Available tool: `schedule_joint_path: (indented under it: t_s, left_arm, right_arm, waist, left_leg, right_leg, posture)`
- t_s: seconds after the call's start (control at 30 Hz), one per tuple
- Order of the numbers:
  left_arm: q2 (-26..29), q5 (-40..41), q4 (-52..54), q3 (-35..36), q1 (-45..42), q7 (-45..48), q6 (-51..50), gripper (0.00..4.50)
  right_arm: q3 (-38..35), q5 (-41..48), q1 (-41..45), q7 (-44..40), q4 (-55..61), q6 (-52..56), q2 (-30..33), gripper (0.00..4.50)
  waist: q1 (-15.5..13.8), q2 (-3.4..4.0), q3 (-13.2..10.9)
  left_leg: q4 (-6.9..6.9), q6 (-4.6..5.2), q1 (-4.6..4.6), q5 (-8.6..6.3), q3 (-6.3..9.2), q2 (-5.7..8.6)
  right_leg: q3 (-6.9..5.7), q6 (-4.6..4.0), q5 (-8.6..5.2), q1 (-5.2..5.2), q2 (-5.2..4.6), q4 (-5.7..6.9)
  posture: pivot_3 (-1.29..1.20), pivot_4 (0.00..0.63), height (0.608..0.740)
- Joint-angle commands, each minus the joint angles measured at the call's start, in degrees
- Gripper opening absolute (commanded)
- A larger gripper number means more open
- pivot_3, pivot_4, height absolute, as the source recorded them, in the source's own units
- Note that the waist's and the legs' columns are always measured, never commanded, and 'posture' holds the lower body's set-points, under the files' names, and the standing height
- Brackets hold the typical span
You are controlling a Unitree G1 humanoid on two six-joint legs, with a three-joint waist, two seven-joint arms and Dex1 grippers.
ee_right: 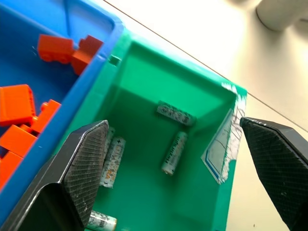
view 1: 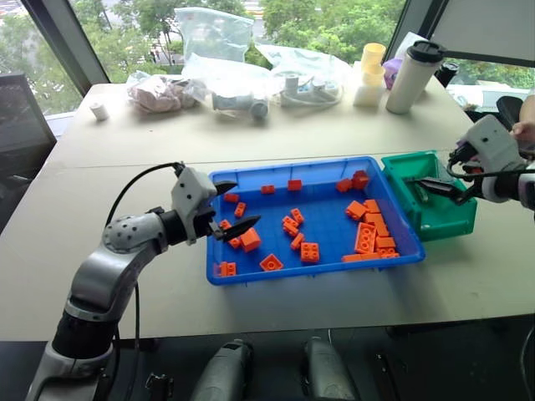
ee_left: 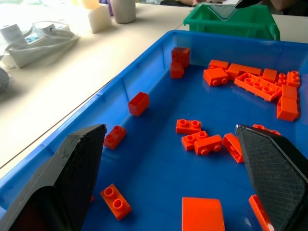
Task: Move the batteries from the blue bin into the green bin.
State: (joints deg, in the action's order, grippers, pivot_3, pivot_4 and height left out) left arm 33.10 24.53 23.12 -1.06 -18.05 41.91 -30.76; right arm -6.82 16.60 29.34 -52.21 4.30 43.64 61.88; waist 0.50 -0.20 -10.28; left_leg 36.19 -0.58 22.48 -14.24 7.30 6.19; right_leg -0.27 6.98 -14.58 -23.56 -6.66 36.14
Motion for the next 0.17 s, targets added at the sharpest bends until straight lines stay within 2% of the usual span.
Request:
schedule_joint_path:
  t_s: [0.03,0.17]
  left_arm:
    - [1.39,1.33,1.66,2.40,-0.48,0.71,-0.11,4.50]
    - [2.03,2.11,2.44,3.00,-0.19,0.80,-0.82,4.50]
  right_arm:
    - [-1.33,5.13,-1.84,-5.58,9.37,-0.91,0.73,4.49]
    - [-0.31,7.41,-2.47,-6.14,13.42,1.29,-0.04,4.49]
  waist:
    - [-0.01,0.00,0.00]
    - [-0.10,-0.01,0.00]
  left_leg:
    - [0.00,0.00,0.00,0.00,0.00,0.00]
    - [0.08,0.07,0.01,-0.04,0.00,0.04]
  right_leg:
    - [0.00,0.00,0.00,0.00,0.01,0.00]
    - [0.00,0.04,0.02,0.05,-0.04,-0.01]
  posture:
    - [0.00,0.150,0.740]
    - [0.00,0.150,0.740]
